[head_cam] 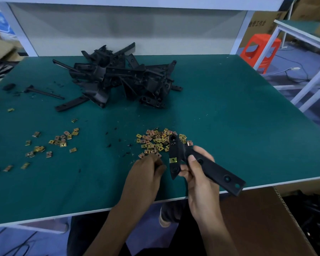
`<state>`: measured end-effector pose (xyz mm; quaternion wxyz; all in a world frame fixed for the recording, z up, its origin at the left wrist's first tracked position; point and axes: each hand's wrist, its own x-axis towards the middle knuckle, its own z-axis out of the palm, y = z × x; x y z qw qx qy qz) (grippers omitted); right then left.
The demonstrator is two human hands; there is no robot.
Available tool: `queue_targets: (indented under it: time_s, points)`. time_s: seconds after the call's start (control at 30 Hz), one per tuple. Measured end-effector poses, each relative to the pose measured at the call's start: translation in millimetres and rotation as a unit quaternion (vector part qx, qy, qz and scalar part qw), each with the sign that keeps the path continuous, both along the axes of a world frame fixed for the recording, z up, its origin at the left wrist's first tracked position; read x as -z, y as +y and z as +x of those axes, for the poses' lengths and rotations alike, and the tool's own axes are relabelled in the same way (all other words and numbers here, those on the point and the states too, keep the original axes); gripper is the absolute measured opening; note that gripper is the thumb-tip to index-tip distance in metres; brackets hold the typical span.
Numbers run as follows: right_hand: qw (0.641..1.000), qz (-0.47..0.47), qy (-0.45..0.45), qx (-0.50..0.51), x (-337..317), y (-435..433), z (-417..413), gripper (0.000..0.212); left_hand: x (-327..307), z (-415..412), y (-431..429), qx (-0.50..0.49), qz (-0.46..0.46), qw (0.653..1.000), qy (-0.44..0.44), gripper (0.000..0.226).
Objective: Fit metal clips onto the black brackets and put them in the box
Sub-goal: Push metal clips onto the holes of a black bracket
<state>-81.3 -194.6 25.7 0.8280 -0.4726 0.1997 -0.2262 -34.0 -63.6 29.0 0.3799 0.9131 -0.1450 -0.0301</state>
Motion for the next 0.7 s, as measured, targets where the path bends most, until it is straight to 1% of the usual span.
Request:
queue_targets:
  time_s: [0.07,0.17,0.23,0.33,0.4,0.47,0.53,0.63,0.67,0.7]
  points:
    - [1.000,0.001,-0.006,-0.005,-0.1,0.4,-0.4,0.025,-2.1,-0.7,6.4,-0.025,-0.069,0.997,0.024,0.001]
    - [1.000,0.007,-0.019,-0.018,-2.1,3.4,0.4,0.030,-5.5,2.1,16.2,-0.047,-0.173,0.980,0.082,0.019]
    - [0.999,0.021,-0.027,-0.028,-2.1,5.8,2.3,0.030,-9.0,3.4,19.3,-0.060,-0.243,0.962,0.108,0.026]
    - [0.999,0.017,-0.029,-0.041,-0.6,8.6,3.1,0.028,-14.9,4.0,19.2,-0.092,-0.340,0.925,0.145,0.020]
    - [0.998,0.019,-0.036,-0.053,0.4,8.7,2.3,0.026,-17.5,4.4,18.9,-0.086,-0.367,0.914,0.151,0.023]
    - [0.997,0.024,-0.042,-0.067,0.5,7.7,1.1,0.025,-20.0,5.7,18.2,-0.074,-0.367,0.916,0.141,0.029]
    - [0.996,0.026,-0.041,-0.074,0.3,6.2,0.8,0.025,-21.5,7.0,16.3,-0.082,-0.380,0.910,0.144,0.026]
    - [0.995,0.034,-0.037,-0.082,0.6,5.0,1.5,0.025,-22.4,8.5,13.0,-0.101,-0.436,0.876,0.180,0.016]
    - [0.995,0.036,-0.036,-0.083,0.8,4.8,1.9,0.025,-22.1,8.4,12.7,-0.095,-0.450,0.868,0.187,0.016]
    - [0.995,0.038,-0.035,-0.084,0.9,4.5,2.3,0.026,-21.2,8.1,12.7,-0.086,-0.452,0.867,0.189,0.017]
